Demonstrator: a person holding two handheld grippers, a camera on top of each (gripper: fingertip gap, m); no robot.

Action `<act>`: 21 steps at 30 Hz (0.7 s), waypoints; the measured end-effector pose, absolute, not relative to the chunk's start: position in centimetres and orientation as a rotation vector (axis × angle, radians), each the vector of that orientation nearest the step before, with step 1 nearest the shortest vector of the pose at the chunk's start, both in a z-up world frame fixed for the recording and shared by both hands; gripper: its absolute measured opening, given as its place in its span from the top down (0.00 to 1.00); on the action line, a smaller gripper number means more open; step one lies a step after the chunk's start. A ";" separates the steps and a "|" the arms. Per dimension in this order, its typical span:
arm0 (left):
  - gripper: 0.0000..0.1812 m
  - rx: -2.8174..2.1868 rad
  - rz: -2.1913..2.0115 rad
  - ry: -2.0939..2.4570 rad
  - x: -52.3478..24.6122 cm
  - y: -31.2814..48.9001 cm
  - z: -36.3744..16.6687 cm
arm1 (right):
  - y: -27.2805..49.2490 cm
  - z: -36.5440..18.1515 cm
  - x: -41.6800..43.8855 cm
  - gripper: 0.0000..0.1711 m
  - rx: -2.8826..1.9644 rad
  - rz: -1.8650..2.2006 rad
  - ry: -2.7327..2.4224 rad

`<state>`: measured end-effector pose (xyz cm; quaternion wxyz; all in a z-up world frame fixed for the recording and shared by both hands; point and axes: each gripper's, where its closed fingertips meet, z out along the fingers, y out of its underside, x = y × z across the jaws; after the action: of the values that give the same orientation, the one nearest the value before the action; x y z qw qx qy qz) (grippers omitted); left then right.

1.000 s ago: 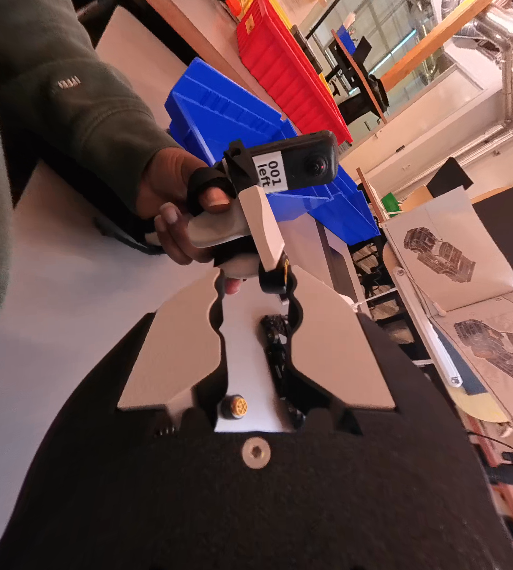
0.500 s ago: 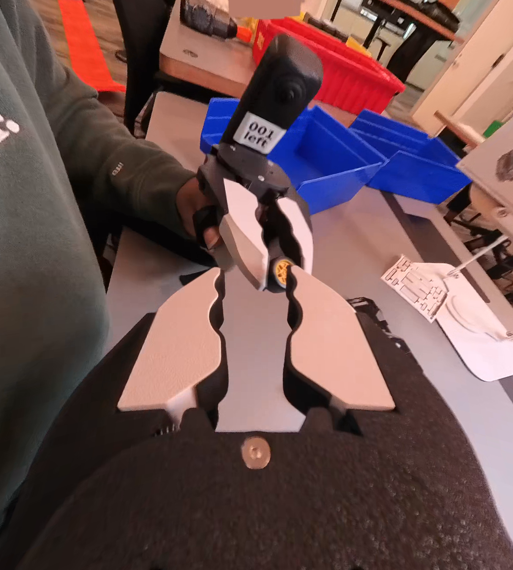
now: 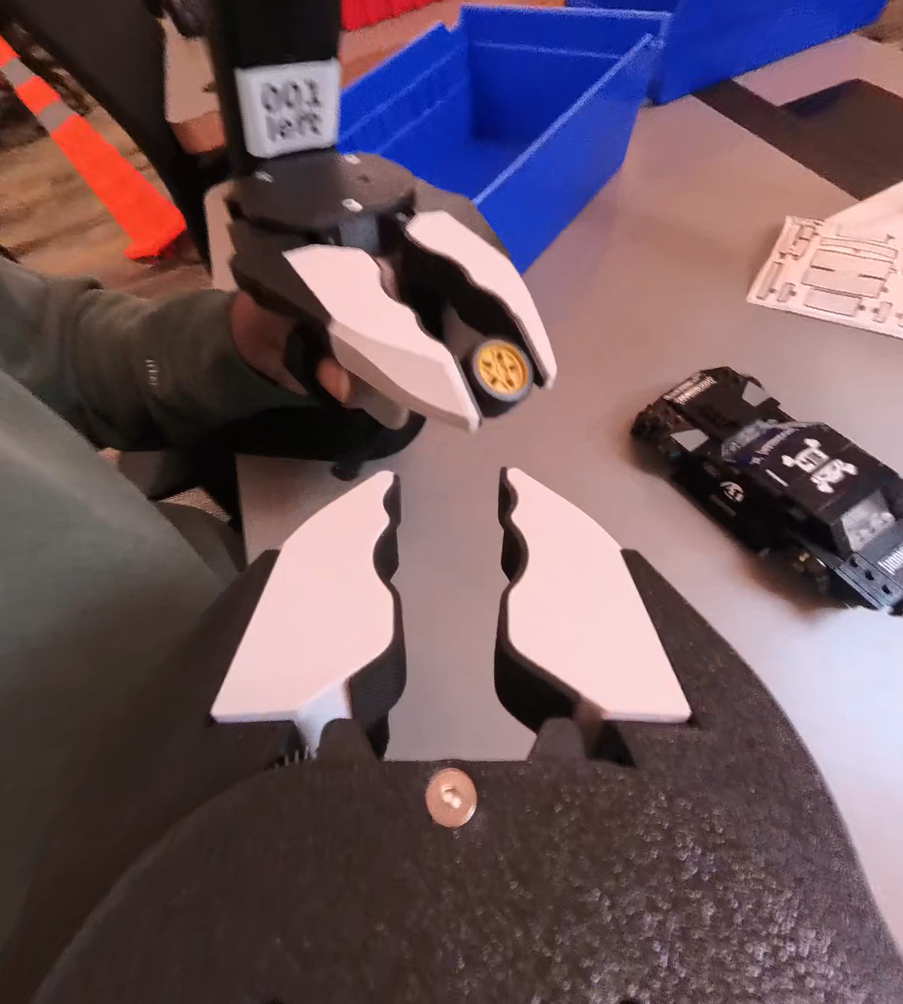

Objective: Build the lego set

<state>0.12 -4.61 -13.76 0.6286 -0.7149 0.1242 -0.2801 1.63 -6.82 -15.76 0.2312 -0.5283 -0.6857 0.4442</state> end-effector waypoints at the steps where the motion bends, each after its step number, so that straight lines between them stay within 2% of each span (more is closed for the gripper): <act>1: 0.85 -1.630 -0.643 0.272 0.0 -4.6 -13.3 | -6.7 -16.2 1.4 0.82 -1.479 1.199 -1.880; 8: 0.85 -1.575 -0.671 0.231 0.7 -4.0 -10.3 | -8.5 -17.9 -1.0 0.97 -1.645 1.291 -1.813; 21: 0.85 -1.571 -0.584 0.180 0.8 -2.4 -8.7 | -8.7 -18.1 -4.3 1.00 -1.711 1.263 -1.697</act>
<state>0.76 -2.40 -8.68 0.6656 -0.6956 0.0796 -0.2585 -4.28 -8.68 -18.15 0.2089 -0.6149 -0.6101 0.4539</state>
